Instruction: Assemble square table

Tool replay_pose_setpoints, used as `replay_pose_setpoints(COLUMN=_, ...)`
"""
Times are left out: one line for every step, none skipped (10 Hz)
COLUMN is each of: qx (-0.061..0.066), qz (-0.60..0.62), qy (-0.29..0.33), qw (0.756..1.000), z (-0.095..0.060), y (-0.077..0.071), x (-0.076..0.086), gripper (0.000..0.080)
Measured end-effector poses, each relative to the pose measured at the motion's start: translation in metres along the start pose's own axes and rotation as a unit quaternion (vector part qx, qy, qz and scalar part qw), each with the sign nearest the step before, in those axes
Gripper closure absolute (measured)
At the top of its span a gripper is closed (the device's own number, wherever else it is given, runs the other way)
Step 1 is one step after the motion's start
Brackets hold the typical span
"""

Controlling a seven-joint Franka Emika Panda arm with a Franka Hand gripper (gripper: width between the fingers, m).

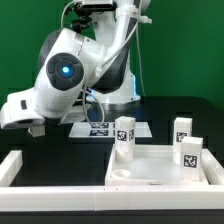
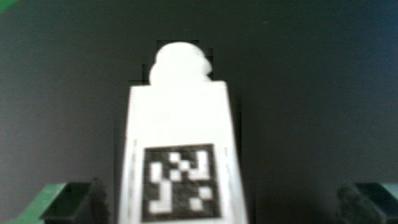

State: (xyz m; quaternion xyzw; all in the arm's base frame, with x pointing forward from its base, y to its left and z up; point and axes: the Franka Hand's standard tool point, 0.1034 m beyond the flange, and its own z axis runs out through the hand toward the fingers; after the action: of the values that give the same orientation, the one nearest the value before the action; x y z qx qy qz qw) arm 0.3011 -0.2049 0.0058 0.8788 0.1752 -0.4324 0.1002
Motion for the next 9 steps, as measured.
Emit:
replay_pose_setpoints(qx=0.0, qz=0.0, qy=0.0, qw=1.0, z=-0.0002, y=-0.0003, x=0.0003, gripper=0.0197)
replay_pose_setpoints(qx=0.0, qz=0.0, qy=0.0, qw=1.0, z=-0.0001, y=-0.0005, x=0.0004, gripper=0.0197)
replay_pose_setpoints(qx=0.0, qz=0.0, qy=0.0, qw=1.0, z=0.0, y=-0.0005, x=0.0003, gripper=0.0373)
replay_pose_setpoints(qx=0.0, qz=0.0, qy=0.0, qw=1.0, z=0.0001, y=-0.0005, x=0.0003, gripper=0.0373)
replay_pose_setpoints(qx=0.0, qz=0.0, qy=0.0, qw=1.0, z=0.0001, y=-0.0005, x=0.0003, gripper=0.0512)
replay_pose_setpoints(qx=0.0, qz=0.0, qy=0.0, qw=1.0, z=0.0002, y=-0.0005, x=0.0003, gripper=0.0512)
replay_pose_setpoints(qx=0.0, qz=0.0, qy=0.0, qw=1.0, z=0.0002, y=-0.0005, x=0.0003, gripper=0.0512)
replay_pose_setpoints(qx=0.0, qz=0.0, qy=0.0, qw=1.0, z=0.0002, y=-0.0005, x=0.0003, gripper=0.0512)
replay_pose_setpoints(qx=0.0, qz=0.0, qy=0.0, qw=1.0, z=0.0002, y=-0.0005, x=0.0003, gripper=0.0512)
